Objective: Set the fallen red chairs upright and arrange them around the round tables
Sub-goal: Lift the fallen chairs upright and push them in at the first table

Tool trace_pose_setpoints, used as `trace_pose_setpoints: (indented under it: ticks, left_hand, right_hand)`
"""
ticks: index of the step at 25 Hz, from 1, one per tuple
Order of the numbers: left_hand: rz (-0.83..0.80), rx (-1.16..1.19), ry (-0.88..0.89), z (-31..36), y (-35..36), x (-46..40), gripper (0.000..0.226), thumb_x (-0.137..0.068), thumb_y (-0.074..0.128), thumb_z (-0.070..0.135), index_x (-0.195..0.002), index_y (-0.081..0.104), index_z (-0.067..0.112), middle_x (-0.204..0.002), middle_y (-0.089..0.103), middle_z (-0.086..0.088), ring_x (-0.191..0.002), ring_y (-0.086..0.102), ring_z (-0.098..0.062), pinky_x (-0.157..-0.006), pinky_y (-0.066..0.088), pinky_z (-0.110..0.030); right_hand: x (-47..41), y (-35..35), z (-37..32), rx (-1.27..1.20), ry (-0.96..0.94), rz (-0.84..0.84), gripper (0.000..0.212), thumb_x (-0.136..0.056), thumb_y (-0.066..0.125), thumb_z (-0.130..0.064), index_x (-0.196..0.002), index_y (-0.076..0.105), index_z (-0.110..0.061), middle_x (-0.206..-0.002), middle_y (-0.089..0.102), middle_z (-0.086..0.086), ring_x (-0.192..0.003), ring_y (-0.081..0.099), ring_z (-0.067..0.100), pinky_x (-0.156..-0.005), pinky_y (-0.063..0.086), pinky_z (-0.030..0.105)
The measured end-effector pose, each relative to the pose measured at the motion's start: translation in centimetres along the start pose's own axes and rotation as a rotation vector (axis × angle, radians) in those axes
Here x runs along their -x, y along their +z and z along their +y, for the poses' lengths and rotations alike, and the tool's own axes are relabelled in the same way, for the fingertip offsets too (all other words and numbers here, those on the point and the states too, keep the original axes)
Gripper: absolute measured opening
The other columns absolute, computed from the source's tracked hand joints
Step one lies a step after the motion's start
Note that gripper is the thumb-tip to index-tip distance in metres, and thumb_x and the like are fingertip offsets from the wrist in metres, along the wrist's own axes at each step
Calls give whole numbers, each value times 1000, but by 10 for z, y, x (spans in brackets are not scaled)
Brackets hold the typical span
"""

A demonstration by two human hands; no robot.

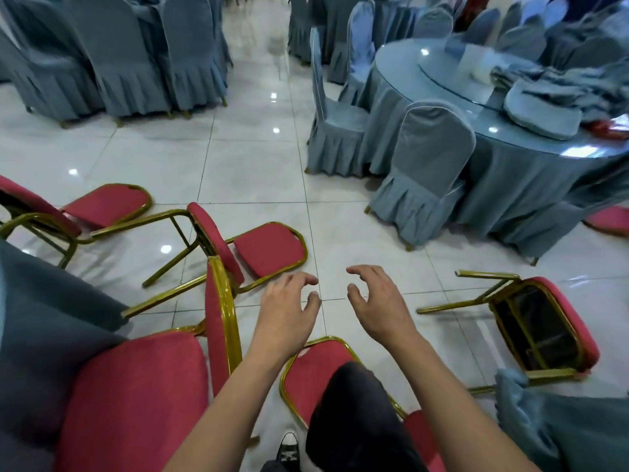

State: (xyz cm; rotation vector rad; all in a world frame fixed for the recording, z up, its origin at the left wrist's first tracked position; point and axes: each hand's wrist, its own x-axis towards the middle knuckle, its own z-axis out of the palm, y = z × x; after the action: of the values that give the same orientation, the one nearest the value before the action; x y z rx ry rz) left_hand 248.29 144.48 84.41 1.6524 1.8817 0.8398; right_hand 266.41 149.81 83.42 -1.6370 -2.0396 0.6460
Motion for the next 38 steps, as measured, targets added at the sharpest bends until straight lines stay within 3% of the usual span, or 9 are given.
trace_pose_setpoints:
  ticks: [12, 17, 23, 30, 38]
  left_hand:
    - [149, -49, -96, 5, 40, -169, 21, -98, 53, 30, -118, 60, 28, -117, 57, 9, -112, 49, -17, -100, 42, -38]
    - [203, -64, -218, 44, 103, -282, 22, -98, 52, 31, -118, 61, 28, -118, 58, 7, -111, 48, -18, -101, 40, -39]
    - [204, -86, -357, 95, 159, -390, 25, -98, 50, 32, -121, 59, 28, -121, 57, 8, -111, 47, -17, -101, 40, -38]
    - [357, -62, -493, 73, 159, -493, 24, -95, 48, 34, -114, 62, 28, -113, 60, 7, -108, 50, -20, -100, 41, -41]
    - [440, -4, -638, 5, 117, -614, 30, -92, 41, 38, -115, 60, 30, -117, 59, 8, -112, 49, -18, -101, 42, -40]
  right_hand:
    - [-204, -2, 48, -4, -132, -105, 31, -98, 55, -26, -129, 58, -29, -128, 56, -9, -116, 55, 12, -101, 45, 37]
    - [-325, -24, 113, -83, -165, -183, 30, -99, 55, -27, -128, 57, -34, -121, 52, -19, -114, 53, 4, -93, 39, 23]
    - [-437, -52, 169, -114, -276, -370, 30, -99, 56, -25, -128, 58, -32, -115, 51, -21, -108, 52, 3, -87, 36, 21]
    - [-560, -39, 166, -131, -386, -502, 26, -99, 55, -27, -124, 60, -32, -113, 52, -21, -106, 54, 3, -85, 38, 22]
    - [-712, 25, 93, -51, -528, -656, 29, -98, 56, -27, -126, 58, -35, -118, 52, -24, -107, 55, 0, -83, 39, 20]
